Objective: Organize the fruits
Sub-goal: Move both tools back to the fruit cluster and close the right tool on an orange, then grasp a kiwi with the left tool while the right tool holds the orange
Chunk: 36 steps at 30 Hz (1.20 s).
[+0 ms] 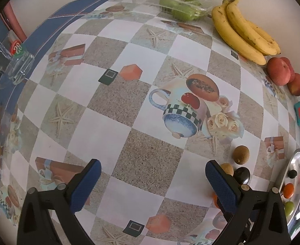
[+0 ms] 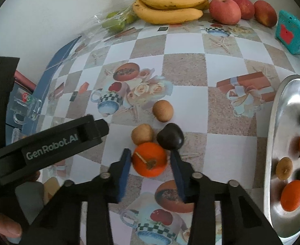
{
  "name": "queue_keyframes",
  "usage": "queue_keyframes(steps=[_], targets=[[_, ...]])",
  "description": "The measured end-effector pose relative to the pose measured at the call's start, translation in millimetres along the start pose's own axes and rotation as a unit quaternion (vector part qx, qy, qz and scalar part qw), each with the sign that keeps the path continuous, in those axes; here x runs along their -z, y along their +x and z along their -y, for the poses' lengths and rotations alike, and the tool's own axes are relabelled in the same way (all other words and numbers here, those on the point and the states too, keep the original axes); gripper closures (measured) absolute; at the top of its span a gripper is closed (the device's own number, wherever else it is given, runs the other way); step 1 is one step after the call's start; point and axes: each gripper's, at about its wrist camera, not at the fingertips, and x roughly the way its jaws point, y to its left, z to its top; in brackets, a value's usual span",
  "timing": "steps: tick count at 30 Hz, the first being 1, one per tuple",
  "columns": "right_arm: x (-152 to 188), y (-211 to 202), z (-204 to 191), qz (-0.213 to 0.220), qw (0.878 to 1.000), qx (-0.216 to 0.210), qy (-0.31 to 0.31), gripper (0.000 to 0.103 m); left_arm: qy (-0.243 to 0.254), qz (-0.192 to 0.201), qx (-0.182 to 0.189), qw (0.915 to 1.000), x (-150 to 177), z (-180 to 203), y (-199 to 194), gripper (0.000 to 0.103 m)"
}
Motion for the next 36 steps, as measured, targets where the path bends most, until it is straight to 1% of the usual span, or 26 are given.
queue_keyframes(steps=[3, 5, 8, 10, 13, 14, 17, 18, 20, 21, 22, 24, 25, 26, 29, 30, 34, 36], targets=[[0, 0, -1, -0.002, 1.0, 0.002, -0.003, 0.066, 0.001, 0.0, 0.007, 1.0, -1, 1, -1, 0.0], [0, -2, 0, -0.002, 1.0, -0.005, 0.003, 0.066, 0.002, -0.002, 0.014, 0.9999, -1, 2, -2, 0.0], [-1, -11, 3, 0.006, 1.0, -0.007, 0.006, 0.066, 0.003, -0.007, 0.018, 0.9998, -1, 4, -2, 0.0], [-3, -18, 7, 0.013, 1.0, 0.0, 0.008, 0.066, 0.0, -0.01, 0.027, 0.9996, -1, 6, -2, 0.0], [-4, -27, 16, 0.019, 0.999, 0.026, 0.014, 0.066, 0.001, -0.009, 0.047, 0.9989, -1, 9, -4, 0.001], [-4, -30, 21, 0.021, 0.999, 0.033, 0.019, 0.066, 0.004, -0.007, 0.051, 0.9987, -1, 11, -5, 0.003], [-4, -37, 34, 0.027, 0.998, 0.041, 0.035, 0.066, 0.018, -0.003, 0.069, 0.9975, 1, 23, -8, 0.019], [-4, -40, 39, 0.029, 0.998, 0.042, 0.041, 0.066, 0.023, -0.004, 0.08, 0.9965, 1, 26, -8, 0.021], [-4, -45, 48, 0.034, 0.997, 0.044, 0.052, 0.066, 0.029, -0.007, 0.097, 0.9948, 1, 32, -8, 0.024], [-5, -48, 51, 0.036, 0.997, 0.043, 0.057, 0.066, 0.033, -0.007, 0.106, 0.9937, 2, 36, -8, 0.03], [-5, -49, 53, 0.037, 0.997, 0.043, 0.06, 0.066, 0.038, -0.008, 0.112, 0.9929, 2, 39, -9, 0.033], [-4, -52, 56, 0.039, 0.996, 0.043, 0.064, 0.066, 0.054, -0.009, 0.119, 0.9914, 3, 47, -7, 0.042], [-5, -53, 57, 0.04, 0.996, 0.043, 0.065, 0.066, 0.059, -0.009, 0.12, 0.991, 3, 47, -5, 0.045], [-5, -53, 57, 0.04, 0.996, 0.043, 0.065, 0.066, 0.063, -0.01, 0.121, 0.9906, 4, 50, -5, 0.05], [-5, -53, 56, 0.041, 0.996, 0.042, 0.063, 0.066, 0.074, -0.015, 0.125, 0.9893, 5, 58, -2, 0.052], [-5, -53, 56, 0.041, 0.996, 0.041, 0.062, 0.066, 0.076, -0.016, 0.126, 0.989, 6, 60, -2, 0.056], [-4, -52, 54, 0.039, 0.997, 0.041, 0.058, 0.066, 0.082, -0.018, 0.129, 0.988, 9, 65, 1, 0.063], [-4, -53, 54, 0.039, 0.997, 0.04, 0.057, 0.066, 0.083, -0.021, 0.13, 0.9879, 11, 66, 4, 0.069]])
